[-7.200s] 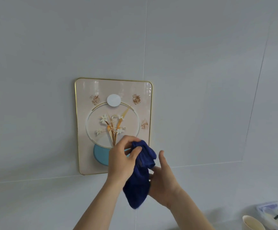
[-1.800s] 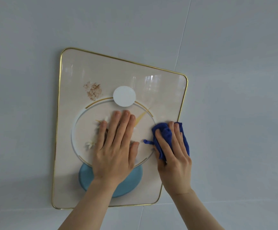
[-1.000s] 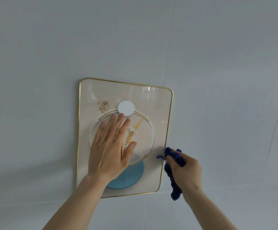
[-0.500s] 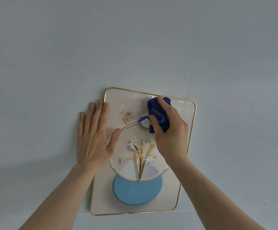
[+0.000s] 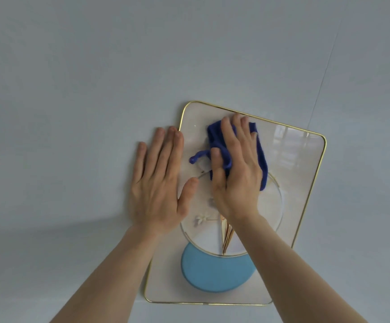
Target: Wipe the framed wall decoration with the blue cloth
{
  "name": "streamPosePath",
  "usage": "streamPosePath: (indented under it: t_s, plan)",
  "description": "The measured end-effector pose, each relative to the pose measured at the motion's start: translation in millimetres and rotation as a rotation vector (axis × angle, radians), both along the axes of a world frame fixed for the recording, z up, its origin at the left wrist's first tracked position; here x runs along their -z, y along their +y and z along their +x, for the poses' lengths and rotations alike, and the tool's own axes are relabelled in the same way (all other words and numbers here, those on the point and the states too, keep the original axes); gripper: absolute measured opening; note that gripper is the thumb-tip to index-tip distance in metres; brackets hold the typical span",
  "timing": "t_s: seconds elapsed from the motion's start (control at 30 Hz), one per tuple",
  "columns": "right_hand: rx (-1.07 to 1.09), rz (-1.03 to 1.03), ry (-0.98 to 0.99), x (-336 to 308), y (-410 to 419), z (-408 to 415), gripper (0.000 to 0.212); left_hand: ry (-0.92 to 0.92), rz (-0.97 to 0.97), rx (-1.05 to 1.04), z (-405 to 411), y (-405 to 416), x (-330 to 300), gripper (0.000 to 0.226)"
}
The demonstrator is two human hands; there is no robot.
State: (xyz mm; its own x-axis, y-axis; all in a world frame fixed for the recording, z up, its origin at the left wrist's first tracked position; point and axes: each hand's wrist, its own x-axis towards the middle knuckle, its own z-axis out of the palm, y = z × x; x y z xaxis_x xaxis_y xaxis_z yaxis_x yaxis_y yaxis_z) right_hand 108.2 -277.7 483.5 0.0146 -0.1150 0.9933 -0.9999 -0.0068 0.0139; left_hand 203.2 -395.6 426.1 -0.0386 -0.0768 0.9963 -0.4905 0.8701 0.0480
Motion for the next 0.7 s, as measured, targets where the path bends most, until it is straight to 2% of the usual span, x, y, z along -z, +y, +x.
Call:
streamPosePath:
  t_s: [0.23,0.37,0.5,0.7]
  plan:
    - [0.059,-0.019,0.071,2.9,-8.1,8.8,0.069,0.011,0.009,0.02,0.4,1.5,-1.8,0.073]
    - [0.089,-0.059,0.079,3.8,-12.3,9.5,0.06,0.013,0.001,0.029,0.3,0.7,-1.4,0.073]
    - [0.124,-0.065,0.191,3.7,-13.0,2.0,0.044,0.042,-0.018,0.052,0.2,0.9,-0.8,0.074]
    - [0.146,-0.008,0.319,6.1,-8.5,-9.4,0.039,0.053,-0.02,0.061,1.6,1.9,-0.9,0.072]
